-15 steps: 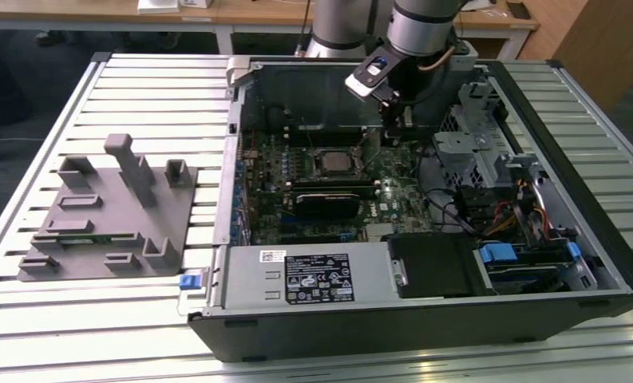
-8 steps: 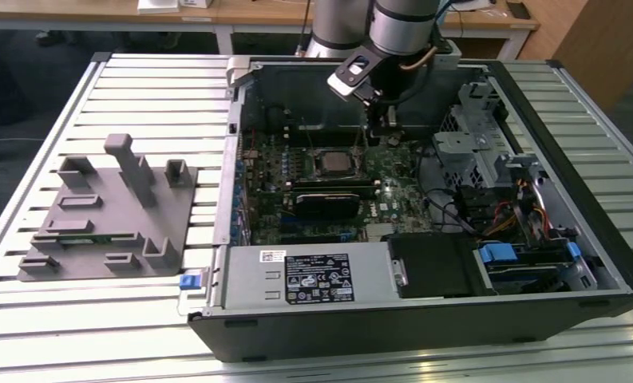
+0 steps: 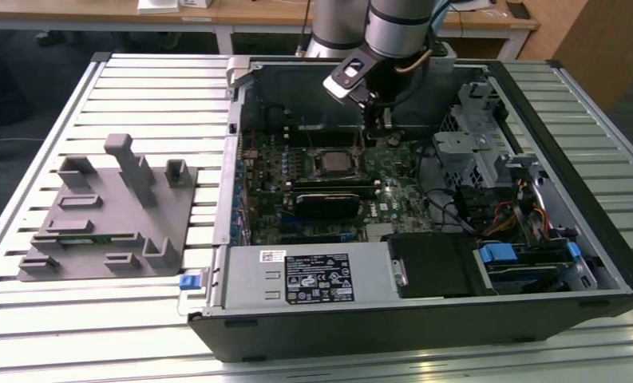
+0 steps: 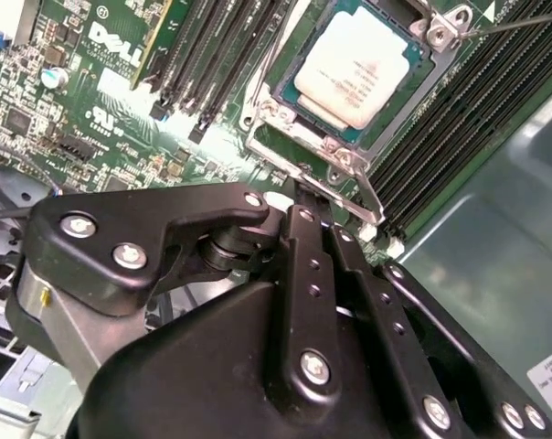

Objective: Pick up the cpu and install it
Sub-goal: 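Close the cpu cover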

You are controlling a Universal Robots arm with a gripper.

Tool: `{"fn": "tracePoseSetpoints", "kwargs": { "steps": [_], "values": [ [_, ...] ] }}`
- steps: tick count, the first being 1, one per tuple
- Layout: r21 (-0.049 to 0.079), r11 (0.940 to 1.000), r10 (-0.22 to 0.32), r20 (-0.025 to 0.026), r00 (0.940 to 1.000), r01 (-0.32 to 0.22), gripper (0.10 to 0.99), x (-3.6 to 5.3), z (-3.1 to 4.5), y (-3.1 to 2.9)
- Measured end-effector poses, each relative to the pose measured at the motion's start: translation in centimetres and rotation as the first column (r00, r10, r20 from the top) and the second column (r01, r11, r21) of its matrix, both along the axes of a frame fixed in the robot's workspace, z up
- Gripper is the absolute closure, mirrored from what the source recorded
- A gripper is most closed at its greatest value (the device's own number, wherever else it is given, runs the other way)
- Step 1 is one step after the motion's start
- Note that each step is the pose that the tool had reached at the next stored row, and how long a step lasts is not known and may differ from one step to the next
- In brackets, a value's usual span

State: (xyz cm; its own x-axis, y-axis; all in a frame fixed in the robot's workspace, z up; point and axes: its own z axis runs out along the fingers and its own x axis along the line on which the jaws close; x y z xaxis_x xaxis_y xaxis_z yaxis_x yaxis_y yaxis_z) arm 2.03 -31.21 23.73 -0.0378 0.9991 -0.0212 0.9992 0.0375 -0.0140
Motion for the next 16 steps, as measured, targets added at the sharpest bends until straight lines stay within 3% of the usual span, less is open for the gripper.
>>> {"fn": "tracePoseSetpoints", "kwargs": {
  "steps": [7,16],
  "values": [
    [0.000,1.0000,0.000,0.0000,1.0000,0.000,0.980,-0.79,-0.55,0.00],
    [0.000,1.0000,0.000,-0.0001,1.0000,0.000,0.980,-4.54,-1.00,0.00]
  ]
}}
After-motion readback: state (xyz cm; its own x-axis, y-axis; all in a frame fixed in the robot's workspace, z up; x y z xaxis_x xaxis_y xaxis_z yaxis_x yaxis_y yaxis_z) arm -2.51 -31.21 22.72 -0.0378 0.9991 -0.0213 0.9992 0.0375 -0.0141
